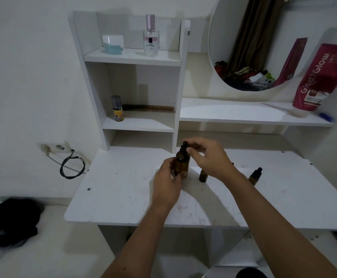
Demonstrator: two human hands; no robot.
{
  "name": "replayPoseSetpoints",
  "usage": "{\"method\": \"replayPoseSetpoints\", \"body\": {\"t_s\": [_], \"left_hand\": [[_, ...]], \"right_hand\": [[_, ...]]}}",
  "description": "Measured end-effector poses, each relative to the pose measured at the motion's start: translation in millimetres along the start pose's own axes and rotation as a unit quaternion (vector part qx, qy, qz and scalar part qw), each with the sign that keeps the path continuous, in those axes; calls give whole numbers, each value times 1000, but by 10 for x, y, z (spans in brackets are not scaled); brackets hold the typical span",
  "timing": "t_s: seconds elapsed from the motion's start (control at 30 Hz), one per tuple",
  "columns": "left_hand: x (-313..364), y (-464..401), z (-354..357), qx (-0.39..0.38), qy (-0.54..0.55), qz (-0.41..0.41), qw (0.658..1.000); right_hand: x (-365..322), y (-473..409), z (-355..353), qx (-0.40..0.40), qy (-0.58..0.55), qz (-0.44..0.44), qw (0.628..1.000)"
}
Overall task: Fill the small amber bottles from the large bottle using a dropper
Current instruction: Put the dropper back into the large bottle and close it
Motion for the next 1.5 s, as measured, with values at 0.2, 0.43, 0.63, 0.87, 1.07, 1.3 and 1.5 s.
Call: {"method": "replayPoseSetpoints", "body": {"t_s": [0.2, 0.43, 0.63, 0.87, 1.07, 1.3, 1.5], "left_hand": [[5, -1, 7, 0, 6, 5, 1000], [5, 4, -3, 8, -1, 5, 1000], [15, 9, 3, 4, -8, -2, 1000], [10, 6, 9, 4, 1, 8, 1000], [16, 7, 10, 11, -2, 18, 1000], [3, 4, -3, 13, -1, 22, 1000], [2, 13, -9, 13, 5, 35, 999]], "right_hand": [[66, -15, -43, 19, -15, 23, 999], [114, -17, -33, 1, -42, 41, 998], [56, -25, -21, -40, -25, 9, 999], [165, -71, 12, -42, -46, 35, 997], [187, -64, 42, -7, -47, 25, 999], [172, -45, 62, 6, -45, 25, 999], [181, -17, 73, 11, -38, 29, 999]]}}
Point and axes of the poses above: each hand's wrist, its own y-axis away from the middle knuckle, its own z-axis out of the palm, x = y × z, the point moved 7 cm from there along -y, towards the middle knuckle, and after that the axes turned 8 degrees about -x, right-handed, at the moved point
